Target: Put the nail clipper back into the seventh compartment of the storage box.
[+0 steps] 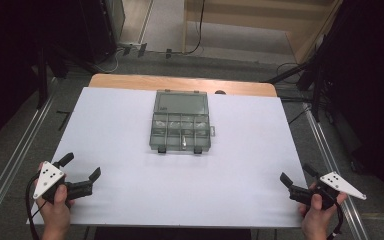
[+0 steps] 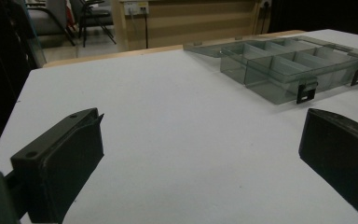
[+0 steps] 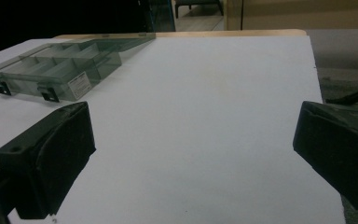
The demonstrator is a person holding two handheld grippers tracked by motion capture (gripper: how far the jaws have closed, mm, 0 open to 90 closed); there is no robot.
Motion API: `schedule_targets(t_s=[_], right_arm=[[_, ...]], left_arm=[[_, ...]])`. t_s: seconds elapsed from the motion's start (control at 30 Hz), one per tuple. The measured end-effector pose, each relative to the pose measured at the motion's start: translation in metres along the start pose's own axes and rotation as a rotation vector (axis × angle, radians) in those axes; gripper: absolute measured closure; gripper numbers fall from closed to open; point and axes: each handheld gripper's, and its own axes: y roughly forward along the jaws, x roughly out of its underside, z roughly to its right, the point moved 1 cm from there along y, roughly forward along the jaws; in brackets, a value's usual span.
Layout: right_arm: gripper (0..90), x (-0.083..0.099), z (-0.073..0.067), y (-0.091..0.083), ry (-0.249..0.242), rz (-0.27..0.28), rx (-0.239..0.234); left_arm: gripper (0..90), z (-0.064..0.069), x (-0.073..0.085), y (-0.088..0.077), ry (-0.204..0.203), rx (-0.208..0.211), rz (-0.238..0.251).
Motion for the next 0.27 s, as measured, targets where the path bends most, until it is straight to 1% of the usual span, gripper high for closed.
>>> schedule_targets(t_s=[0.27], right_arm=[[0.0,0.0,-0.0008,0.001,0.006,-0.007,-0.014]], left_arm=[[0.0,-0.0018,0.0,-0.0006,-0.012,-0.002,0.001]])
